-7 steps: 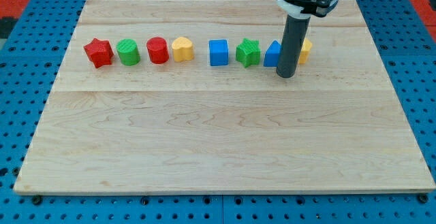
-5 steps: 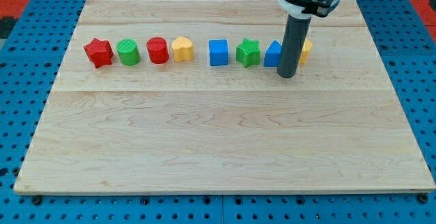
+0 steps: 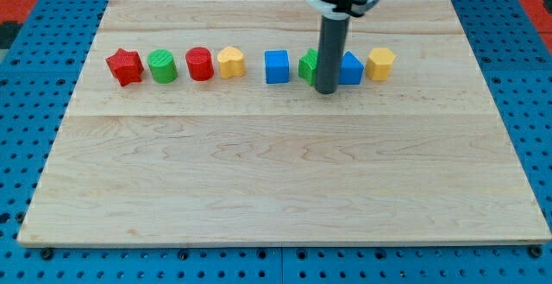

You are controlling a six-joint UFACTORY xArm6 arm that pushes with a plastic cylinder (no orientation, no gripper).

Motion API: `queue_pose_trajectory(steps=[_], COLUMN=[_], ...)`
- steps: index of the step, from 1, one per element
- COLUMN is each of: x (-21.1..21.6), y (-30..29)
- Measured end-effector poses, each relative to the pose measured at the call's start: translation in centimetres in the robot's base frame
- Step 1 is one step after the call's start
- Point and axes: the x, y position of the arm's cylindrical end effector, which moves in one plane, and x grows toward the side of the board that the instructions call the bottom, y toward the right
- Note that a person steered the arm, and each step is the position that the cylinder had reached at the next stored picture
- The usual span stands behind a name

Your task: Move the green star above the red circle

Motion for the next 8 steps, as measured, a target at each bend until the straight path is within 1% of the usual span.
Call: queue_pose_trajectory(steps=[2,3,4,5,6,7,8], x=[-3.3,-6.3,-8.0,-8.6,-12.2,-11.6,-8.6], y=[1.6,-1.4,-8.8,-4.2,-3.3,-9.7,-13.0])
